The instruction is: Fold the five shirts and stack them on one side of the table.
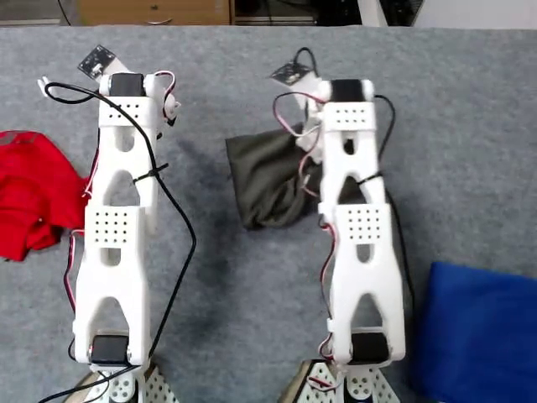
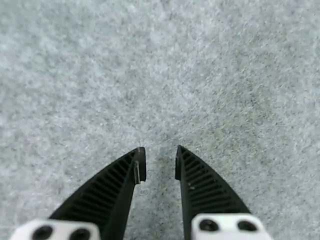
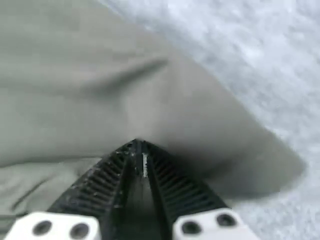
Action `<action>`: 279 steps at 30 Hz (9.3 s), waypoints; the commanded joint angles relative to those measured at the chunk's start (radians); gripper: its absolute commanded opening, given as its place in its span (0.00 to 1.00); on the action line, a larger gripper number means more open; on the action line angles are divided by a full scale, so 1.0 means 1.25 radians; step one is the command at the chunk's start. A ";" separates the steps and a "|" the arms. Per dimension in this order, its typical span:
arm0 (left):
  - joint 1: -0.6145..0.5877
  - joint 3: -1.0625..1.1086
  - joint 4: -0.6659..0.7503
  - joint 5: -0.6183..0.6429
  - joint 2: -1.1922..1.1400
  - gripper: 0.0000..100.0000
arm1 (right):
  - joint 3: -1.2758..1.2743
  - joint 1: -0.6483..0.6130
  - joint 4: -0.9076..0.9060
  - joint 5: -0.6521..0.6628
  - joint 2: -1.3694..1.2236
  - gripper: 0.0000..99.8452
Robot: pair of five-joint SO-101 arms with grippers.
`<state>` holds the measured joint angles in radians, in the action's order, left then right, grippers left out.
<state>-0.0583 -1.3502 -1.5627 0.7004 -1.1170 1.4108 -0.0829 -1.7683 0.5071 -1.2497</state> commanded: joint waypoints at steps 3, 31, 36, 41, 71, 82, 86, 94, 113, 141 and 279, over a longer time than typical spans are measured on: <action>-0.001 -0.025 0.022 0.004 -0.004 0.11 | -0.093 0.045 -0.016 -0.005 0.136 0.01; 0.017 -0.032 0.031 0.000 -0.033 0.11 | -0.439 0.099 0.042 -0.010 0.520 0.01; 0.061 -0.049 -0.004 -0.001 -0.030 0.11 | -0.341 0.041 0.185 -0.065 0.396 0.01; 0.156 -0.215 -0.136 -0.001 -0.037 0.11 | -0.250 0.031 0.253 -0.065 0.215 0.01; 0.203 -0.147 -0.043 0.000 -0.107 0.12 | 0.199 0.150 -0.017 0.002 0.306 0.01; 0.201 -0.258 -0.122 -0.002 -0.107 0.21 | -0.547 0.144 -0.016 0.009 0.895 0.01; 0.204 -0.258 -0.122 -0.047 -0.107 0.21 | -0.946 0.147 -0.004 0.009 1.148 0.01; 0.195 -0.258 -0.122 -0.059 -0.107 0.21 | -1.406 0.175 0.157 -0.168 1.399 0.04; 0.188 -0.258 -0.122 -0.059 -0.107 0.21 | -1.217 -0.007 0.378 -1.013 0.910 0.42; 0.092 -0.258 -0.066 -0.059 -0.107 0.21 | -1.132 0.050 0.464 -0.978 0.679 0.04; 0.372 0.842 -0.157 -0.487 1.110 0.28 | -1.154 0.519 0.136 -0.038 1.113 0.06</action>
<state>0.3775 -0.3974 -1.7499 0.0713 0.1596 -0.0299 0.5800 -1.5904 0.4473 0.1450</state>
